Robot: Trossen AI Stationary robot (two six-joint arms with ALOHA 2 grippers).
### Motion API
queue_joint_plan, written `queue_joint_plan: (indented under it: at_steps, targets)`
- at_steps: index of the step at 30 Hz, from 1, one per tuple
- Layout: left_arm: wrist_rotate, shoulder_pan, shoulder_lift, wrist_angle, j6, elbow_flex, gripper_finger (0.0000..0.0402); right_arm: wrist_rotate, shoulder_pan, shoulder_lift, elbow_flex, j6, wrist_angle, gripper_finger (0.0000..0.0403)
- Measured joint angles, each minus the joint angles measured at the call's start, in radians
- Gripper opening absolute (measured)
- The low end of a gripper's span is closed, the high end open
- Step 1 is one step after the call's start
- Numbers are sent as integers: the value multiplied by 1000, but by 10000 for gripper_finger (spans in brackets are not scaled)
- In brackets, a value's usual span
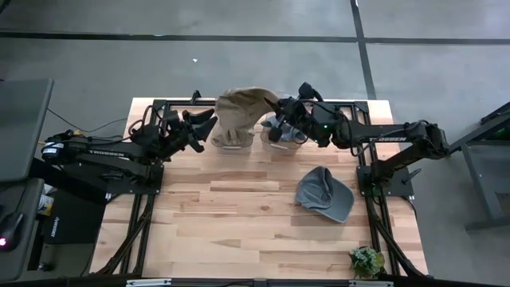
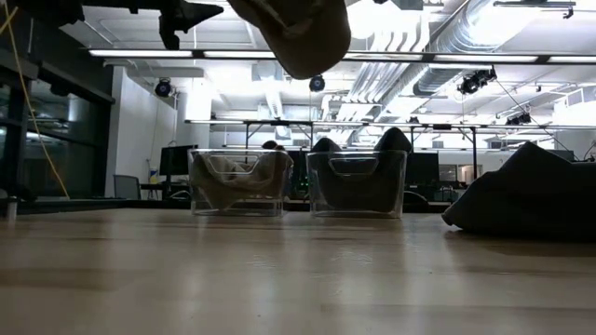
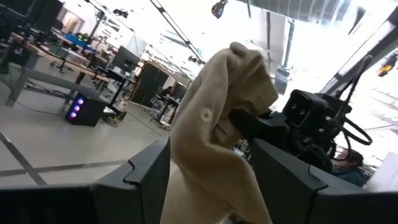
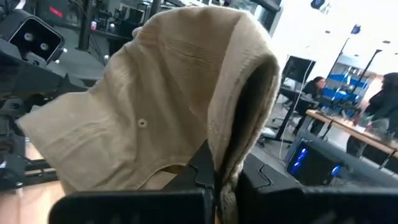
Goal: Pick & Place hat
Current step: Put the brown cap into the left transparent bin
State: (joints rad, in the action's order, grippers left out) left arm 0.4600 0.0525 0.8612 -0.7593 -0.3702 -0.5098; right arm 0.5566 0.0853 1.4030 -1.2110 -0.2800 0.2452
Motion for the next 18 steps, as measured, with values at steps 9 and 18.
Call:
queue_joint_plan:
  at_steps: [9, 18]
  targets:
    - [-37, 0, 0, 1, -9, 0, 207, -38, -1, 16, 0, 54, -3, 10]
    - [-51, 0, 1, 8, -51, 0, 207, -104, -1, 29, 0, 75, 11, 10]
